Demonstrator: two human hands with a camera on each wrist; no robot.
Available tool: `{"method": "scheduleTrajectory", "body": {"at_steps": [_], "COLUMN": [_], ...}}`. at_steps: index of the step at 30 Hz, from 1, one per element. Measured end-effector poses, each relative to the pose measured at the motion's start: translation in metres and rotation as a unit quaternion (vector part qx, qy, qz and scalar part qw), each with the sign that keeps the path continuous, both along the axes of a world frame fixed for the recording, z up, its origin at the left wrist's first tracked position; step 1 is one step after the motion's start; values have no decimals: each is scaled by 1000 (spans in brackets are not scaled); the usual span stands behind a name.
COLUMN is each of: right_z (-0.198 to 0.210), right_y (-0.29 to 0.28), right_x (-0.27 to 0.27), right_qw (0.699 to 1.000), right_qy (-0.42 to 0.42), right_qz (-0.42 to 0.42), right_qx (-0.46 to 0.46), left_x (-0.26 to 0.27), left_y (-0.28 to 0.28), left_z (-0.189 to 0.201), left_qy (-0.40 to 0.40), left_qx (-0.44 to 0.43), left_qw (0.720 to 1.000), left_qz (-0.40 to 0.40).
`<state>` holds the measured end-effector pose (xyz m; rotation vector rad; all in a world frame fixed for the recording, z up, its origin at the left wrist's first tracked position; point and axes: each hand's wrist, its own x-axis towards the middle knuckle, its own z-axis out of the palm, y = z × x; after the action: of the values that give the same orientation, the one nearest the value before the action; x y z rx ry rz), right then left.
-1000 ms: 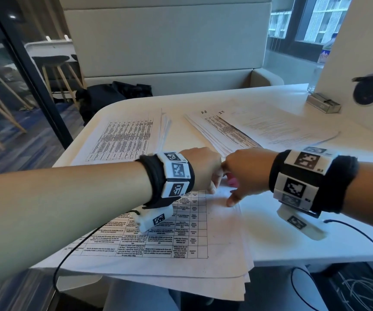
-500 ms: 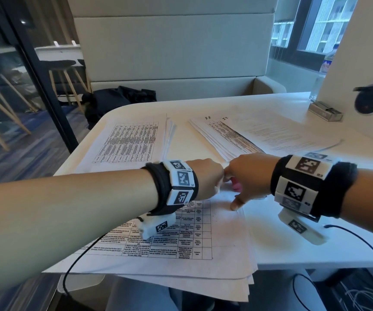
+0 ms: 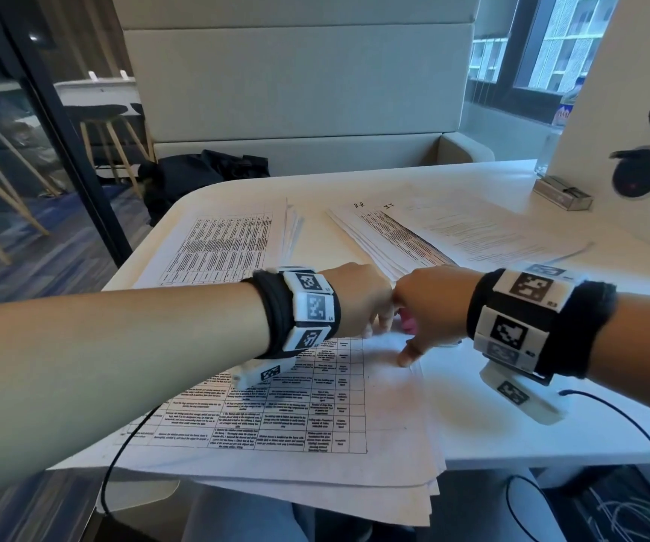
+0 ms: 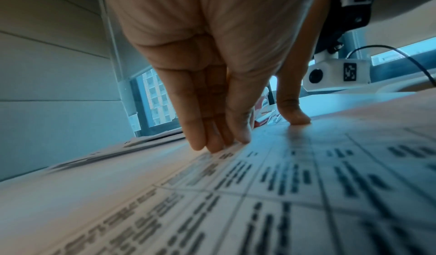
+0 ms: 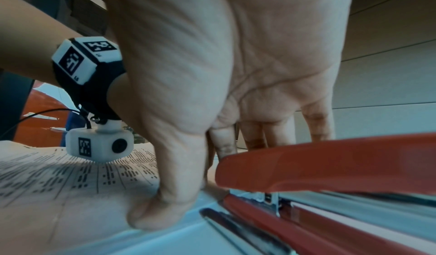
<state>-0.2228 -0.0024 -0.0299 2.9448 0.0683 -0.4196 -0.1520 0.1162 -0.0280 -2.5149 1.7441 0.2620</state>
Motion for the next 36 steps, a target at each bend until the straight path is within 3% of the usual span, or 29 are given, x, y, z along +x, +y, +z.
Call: {"method": "scheduleTrajectory", "body": {"at_steps": [3, 10, 19, 28, 36], "right_z": [-1, -2, 0, 1, 3], "right_y": [-1, -1, 1, 2, 1], "right_x": [1, 1, 0, -2, -3], "right_qw": [1000, 1000, 1000, 999, 998], "right_qy": [-5, -1, 9, 18, 31], "right_qz": [3, 5, 3, -20, -36], "right_qx": [-8, -21, -28, -24, -34], "left_x": [2, 6, 0, -1, 14], "left_y": [-2, 0, -1, -3, 20], "left_z": [-1, -8, -18, -25, -2], "left_qy": [8, -6, -87, -85, 4], "left_qx": [2, 0, 14, 49, 0], "left_qw": [1000, 1000, 996, 995, 999], "left_qz": [21, -16, -26, 23, 41]}}
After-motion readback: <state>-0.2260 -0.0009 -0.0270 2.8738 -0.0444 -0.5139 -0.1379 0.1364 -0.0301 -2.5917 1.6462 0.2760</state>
